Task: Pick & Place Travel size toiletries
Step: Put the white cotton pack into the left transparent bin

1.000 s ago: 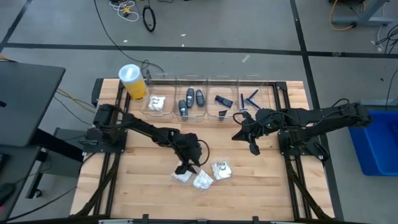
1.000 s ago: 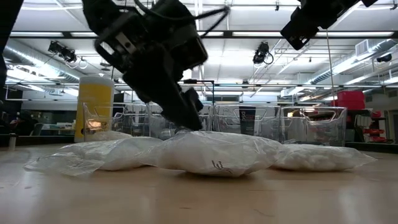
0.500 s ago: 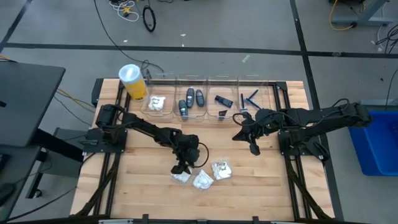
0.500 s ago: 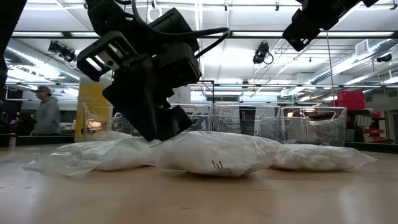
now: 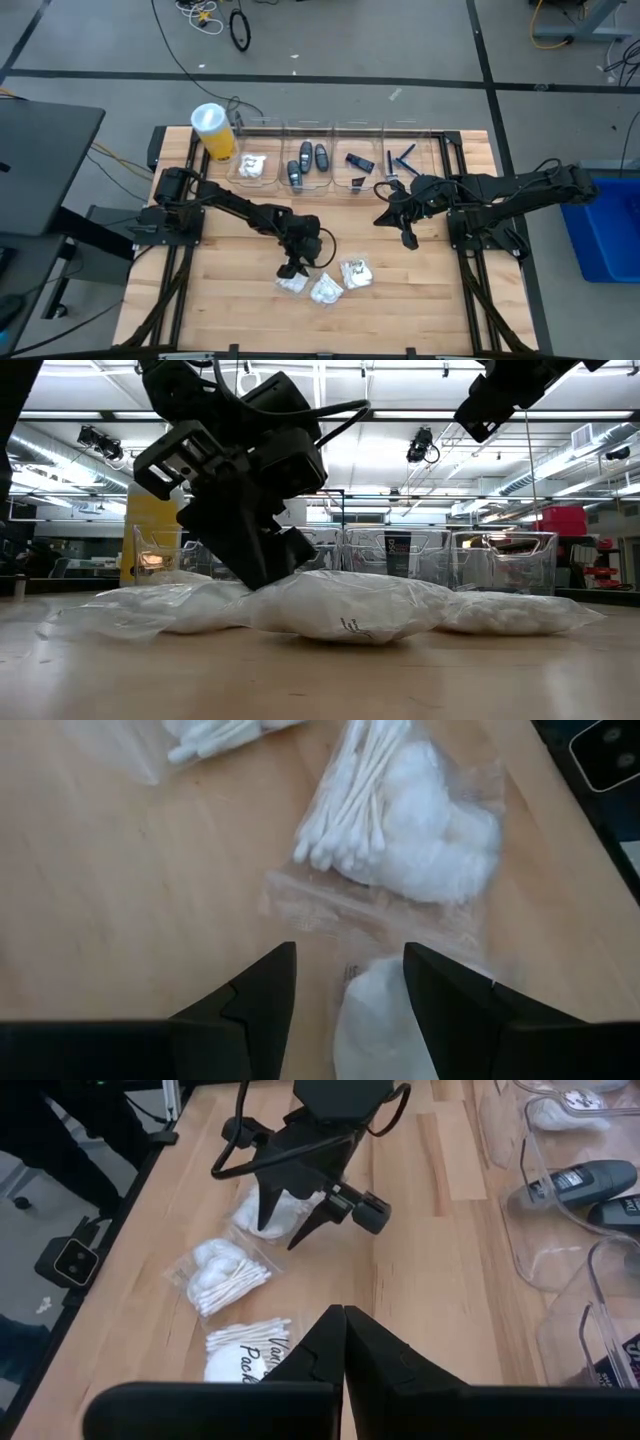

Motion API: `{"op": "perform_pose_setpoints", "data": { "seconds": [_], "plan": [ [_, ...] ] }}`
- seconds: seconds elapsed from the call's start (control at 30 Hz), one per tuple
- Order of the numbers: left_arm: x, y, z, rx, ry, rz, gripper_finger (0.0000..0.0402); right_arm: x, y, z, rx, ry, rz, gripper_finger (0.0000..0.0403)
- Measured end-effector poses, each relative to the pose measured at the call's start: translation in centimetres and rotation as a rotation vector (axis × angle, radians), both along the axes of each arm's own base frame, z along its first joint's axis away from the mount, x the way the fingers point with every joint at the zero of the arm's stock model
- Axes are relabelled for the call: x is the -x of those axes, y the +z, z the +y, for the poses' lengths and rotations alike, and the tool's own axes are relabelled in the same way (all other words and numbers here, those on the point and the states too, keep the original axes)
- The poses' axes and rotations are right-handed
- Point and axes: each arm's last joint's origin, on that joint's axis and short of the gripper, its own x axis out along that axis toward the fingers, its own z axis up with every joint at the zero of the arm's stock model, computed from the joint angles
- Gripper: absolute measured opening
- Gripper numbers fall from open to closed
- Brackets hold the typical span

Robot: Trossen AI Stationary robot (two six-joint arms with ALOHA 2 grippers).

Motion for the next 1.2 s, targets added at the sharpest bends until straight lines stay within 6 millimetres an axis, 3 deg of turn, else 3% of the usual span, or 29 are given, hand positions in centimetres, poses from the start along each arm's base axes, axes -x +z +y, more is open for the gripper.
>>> {"op": "perform_pose_setpoints", "data": {
  "seconds": [0.77, 0.93, 1.2],
  "plan": [
    [-0.1, 0.1, -0.1, 0.048, 0.016, 0.012, 0.0193, 0.0, 0.0, -0.1, 0.016, -0.022, -0.001, 0.0009],
    [-1.0, 1.2, 0.2, 0.138, 0.076, 0.022, 0.0193, 0.0, 0.0, -0.1, 0.016, -0.022, -0.001, 0.0008],
    [-1.4, 1.9, 0.2, 0.091, 0.040, 0.040, 0.0193, 0.0, 0.0, -0.1, 0.016, -0.021, -0.001, 0.0009]
  ]
}}
